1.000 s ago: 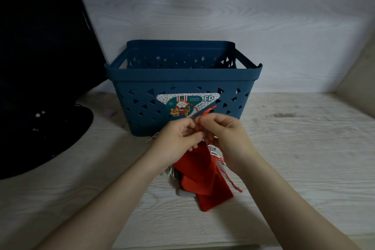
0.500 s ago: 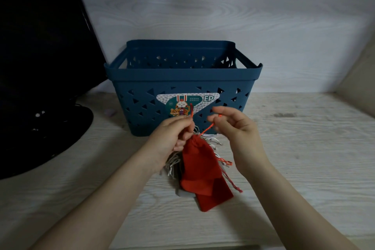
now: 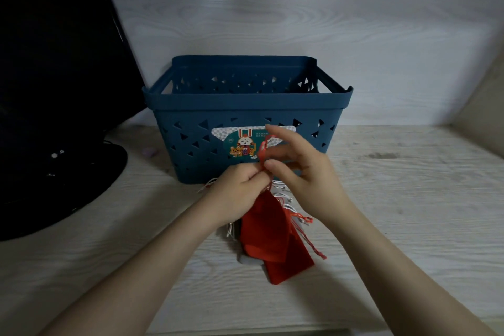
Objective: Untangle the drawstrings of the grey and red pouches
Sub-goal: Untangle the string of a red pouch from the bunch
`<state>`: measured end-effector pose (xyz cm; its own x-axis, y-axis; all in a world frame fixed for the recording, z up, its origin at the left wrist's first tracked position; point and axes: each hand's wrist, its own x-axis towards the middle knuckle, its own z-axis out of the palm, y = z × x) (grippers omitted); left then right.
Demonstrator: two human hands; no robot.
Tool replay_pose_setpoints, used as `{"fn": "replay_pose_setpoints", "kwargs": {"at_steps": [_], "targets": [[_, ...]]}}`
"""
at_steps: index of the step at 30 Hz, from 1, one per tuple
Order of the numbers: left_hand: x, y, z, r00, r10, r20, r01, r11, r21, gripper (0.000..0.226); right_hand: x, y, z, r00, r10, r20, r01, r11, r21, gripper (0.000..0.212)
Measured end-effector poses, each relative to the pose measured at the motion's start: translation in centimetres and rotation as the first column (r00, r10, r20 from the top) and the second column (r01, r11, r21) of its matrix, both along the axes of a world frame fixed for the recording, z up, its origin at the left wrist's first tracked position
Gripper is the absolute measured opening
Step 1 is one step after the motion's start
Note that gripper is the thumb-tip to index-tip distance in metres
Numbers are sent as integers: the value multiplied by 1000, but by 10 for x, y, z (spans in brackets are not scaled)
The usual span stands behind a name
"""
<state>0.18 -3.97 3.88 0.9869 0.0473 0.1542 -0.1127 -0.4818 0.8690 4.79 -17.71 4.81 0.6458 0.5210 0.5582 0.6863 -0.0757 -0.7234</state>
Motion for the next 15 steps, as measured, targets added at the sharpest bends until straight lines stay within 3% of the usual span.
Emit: {"fn": "replay_pose_setpoints", "kwargs": {"at_steps": [5,8,12,15], "targets": [[1,3,3,997,51,-62,-66,960,-273,39,7,-5,-5,992,-123,-2,122,989,-84,22],[1,5,3,996,65,-57,-80,939,-334,35,5,-7,-6,996,-93,4,94,994,-64,15],[2,6,-2,995,85,-58,-102,907,-410,31,3,-8,-7,989,-25,148,48,987,-155,8],[1,5,-5,997,62,-48,-76,908,-411,25,1,-8,-12,989,11,150,22,977,-213,11]]}}
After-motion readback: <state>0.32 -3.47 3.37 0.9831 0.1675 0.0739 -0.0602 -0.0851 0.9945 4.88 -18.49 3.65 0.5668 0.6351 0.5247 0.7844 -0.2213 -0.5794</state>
